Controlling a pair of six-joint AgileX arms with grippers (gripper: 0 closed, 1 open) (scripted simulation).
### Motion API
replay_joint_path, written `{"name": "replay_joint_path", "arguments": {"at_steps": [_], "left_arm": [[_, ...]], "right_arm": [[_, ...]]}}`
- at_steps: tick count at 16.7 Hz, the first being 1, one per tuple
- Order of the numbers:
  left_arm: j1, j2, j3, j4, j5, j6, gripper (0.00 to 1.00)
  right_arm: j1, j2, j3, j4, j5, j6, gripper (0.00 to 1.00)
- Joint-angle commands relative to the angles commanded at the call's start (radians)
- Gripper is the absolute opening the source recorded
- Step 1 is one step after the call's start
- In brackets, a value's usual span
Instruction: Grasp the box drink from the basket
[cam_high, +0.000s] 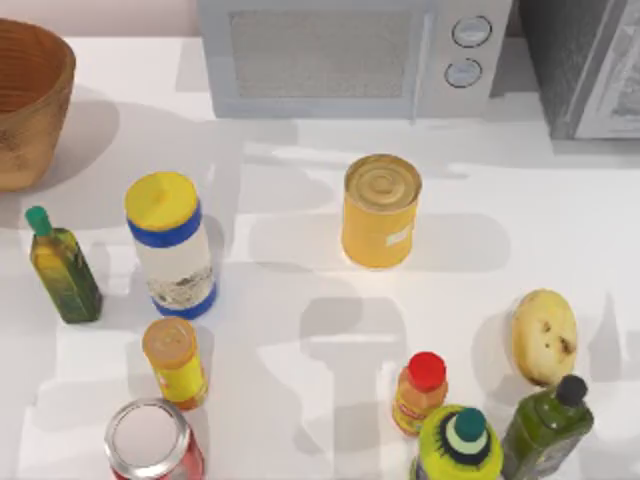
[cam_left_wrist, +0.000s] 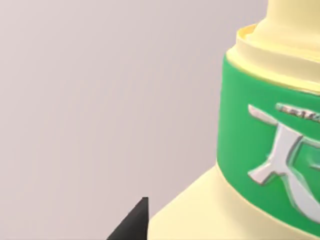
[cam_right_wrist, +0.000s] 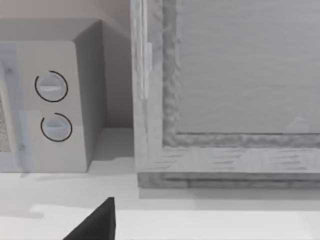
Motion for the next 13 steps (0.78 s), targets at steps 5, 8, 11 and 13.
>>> {"name": "replay_joint_path", "arguments": {"at_steps": [5, 8, 11, 13], "left_arm": [[0.0, -0.041, 0.033, -0.058, -0.001, 0.0, 0.0], [0.001, -0.039, 0.03, -0.056, -0.001, 0.002, 0.0], [-0.01, -0.103, -0.025, -0.087, -0.014, -0.004, 0.0], [-0.025, -0.198, -0.096, -0.121, -0.03, -0.008, 0.0]], "right_arm": [[0.0, 0.0, 0.0, 0.0, 0.0, 0.0, 1.0], [0.0, 0.0, 0.0, 0.0, 0.0, 0.0, 1.0], [0.0, 0.0, 0.0, 0.0, 0.0, 0.0, 1.0], [0.0, 0.0, 0.0, 0.0, 0.0, 0.0, 1.0]]}}
